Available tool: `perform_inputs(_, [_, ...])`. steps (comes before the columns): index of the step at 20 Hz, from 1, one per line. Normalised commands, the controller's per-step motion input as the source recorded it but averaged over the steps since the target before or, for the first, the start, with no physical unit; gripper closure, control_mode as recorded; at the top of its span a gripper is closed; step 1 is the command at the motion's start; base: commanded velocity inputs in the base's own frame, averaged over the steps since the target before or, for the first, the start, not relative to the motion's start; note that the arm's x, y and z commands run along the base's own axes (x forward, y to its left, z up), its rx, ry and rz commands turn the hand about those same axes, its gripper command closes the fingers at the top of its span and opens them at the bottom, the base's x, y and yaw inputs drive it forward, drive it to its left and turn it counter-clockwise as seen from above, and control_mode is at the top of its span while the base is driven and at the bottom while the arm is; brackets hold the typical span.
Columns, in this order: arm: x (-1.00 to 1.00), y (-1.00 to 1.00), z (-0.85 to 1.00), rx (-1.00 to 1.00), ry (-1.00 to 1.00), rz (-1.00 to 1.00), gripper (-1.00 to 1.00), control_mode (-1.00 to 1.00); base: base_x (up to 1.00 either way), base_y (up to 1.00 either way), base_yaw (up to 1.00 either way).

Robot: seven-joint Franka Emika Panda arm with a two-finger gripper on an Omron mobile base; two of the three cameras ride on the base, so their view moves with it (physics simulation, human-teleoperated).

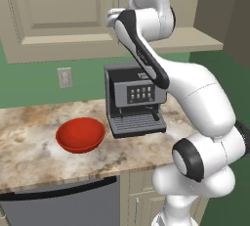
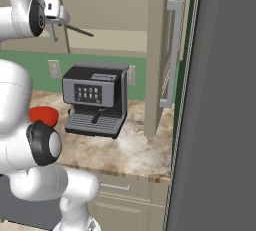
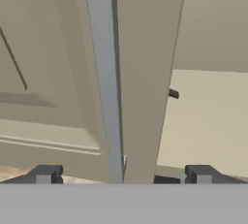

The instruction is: Open the cabinet and setup a tea strainer by placing it in the bowl upright.

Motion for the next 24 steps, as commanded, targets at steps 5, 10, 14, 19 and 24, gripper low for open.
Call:
perform_inputs(5, [0.33,0.20,0.00,-0.03,0.00,-0.02,-1.00,-1.00,0.00,0.00,0.00])
perform_inputs(10, [0.29,0.05,-0.01,-0.03,0.01,-0.01,-1.00,-1.00,0.00,0.00,0.00])
perform_inputs(14, [0.24,0.00,-0.08,-0.04,0.00,0.00,-1.00,-1.00,0.00,0.00,0.00])
perform_inputs(19, [0.23,0.00,-0.17,-0.05,0.01,-0.01,-1.00,-1.00,0.00,0.00,0.00])
perform_inputs(24, [0.17,0.00,-0.14,-0.04,0.00,-0.02,-1.00,-1.00,0.00,0.00,0.00])
